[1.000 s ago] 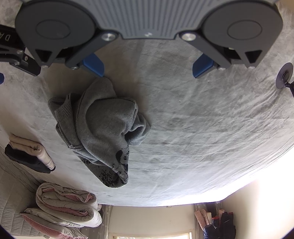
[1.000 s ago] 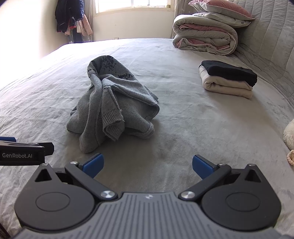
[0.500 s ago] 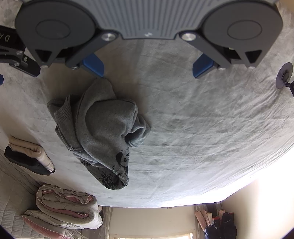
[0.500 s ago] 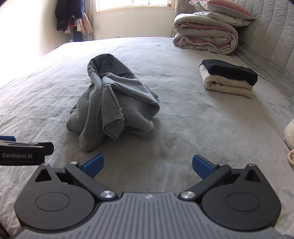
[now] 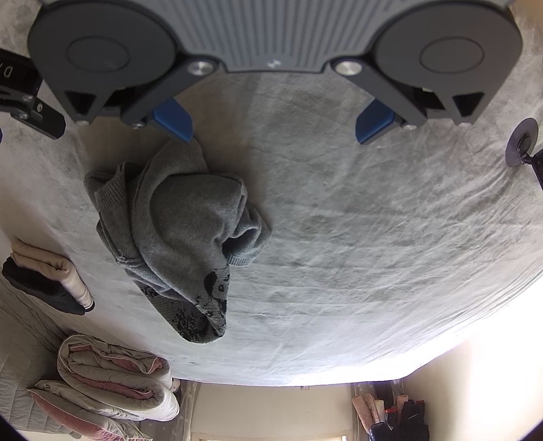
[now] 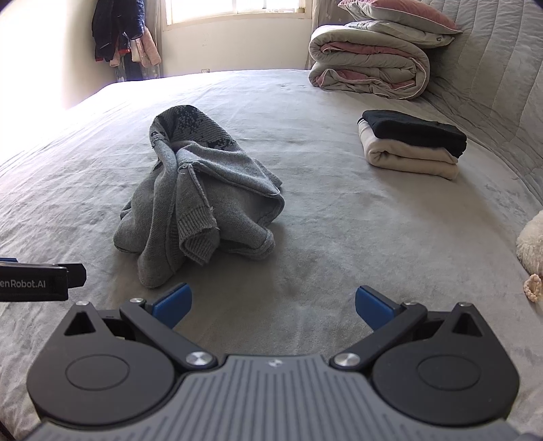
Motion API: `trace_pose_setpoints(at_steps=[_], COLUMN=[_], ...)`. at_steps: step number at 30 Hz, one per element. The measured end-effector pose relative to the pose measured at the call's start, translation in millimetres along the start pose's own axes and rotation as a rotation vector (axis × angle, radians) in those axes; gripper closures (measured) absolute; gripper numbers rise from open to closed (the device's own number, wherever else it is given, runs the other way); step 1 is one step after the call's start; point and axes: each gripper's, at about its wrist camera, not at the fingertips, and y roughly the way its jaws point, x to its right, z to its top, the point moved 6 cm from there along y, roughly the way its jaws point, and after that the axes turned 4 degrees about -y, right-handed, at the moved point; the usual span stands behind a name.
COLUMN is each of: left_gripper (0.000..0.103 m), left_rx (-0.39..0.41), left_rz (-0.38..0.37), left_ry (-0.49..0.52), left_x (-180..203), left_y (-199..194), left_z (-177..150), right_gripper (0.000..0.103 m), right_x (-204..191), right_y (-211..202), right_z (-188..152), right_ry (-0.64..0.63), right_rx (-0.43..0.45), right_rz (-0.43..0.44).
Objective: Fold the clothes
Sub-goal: 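Approach the crumpled grey sweater with both tools open, then grasp the sweater with the right tool while the left tool grasps it too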
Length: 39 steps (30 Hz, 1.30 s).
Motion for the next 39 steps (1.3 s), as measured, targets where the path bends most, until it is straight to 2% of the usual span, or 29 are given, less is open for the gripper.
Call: trace_pose_setpoints(at_steps=[8, 11, 17, 18, 19, 21, 23, 24, 29, 32, 34, 37, 39], left_gripper=[0.000, 0.000, 0.000, 0.001, 0.000, 0.000, 0.000, 0.000, 0.000, 0.000, 0.000, 0.001, 0.001], left_rx=[0.011, 0.020, 0.093, 0.104, 0.116, 0.143, 0.175, 0.162, 0.067, 0.039, 0.026, 0.029, 0.069], left_rz=[-0.011, -0.047, -0.084, -0.091, -0.098, -0.113, -0.141, -0.153, -0.230, -0.252, -0.260, -0.274, -0.297], left_ry=[0.054, 0.023, -0.008, -0.012, -0.016, -0.026, -0.051, -0.060, -0.114, -0.118, -0.128, -0.136, -0.132], left_x=[7, 9, 11, 11, 11, 11, 10, 10, 5, 2, 1, 0, 0], left_y=[4, 19, 59, 65, 71, 81, 88, 93, 113, 117, 116, 111, 101], left_z=[32, 38, 34, 34, 34, 35, 37, 36, 32, 31, 31, 32, 35], right_gripper=[0.000, 0.000, 0.000, 0.003, 0.015, 0.028, 0.034, 0.040, 0.049, 0.064, 0.081, 0.091, 0.093], right_x=[0, 0, 1, 2, 4, 5, 5, 4, -2, -1, 3, 11, 15], right_y=[-2, 4, 30, 37, 44, 57, 64, 66, 76, 82, 81, 77, 73], right_z=[42, 56, 66, 65, 65, 65, 67, 68, 62, 56, 55, 56, 58], right_ry=[0.018, 0.024, 0.075, 0.094, 0.114, 0.153, 0.199, 0.219, 0.295, 0.308, 0.322, 0.353, 0.364], right_rx=[0.028, 0.052, 0.103, 0.105, 0.099, 0.073, 0.074, 0.071, 0.025, -0.003, -0.013, -0.011, 0.003], right_rz=[0.055, 0.089, 0.197, 0.226, 0.252, 0.304, 0.369, 0.402, 0.544, 0.553, 0.559, 0.557, 0.546])
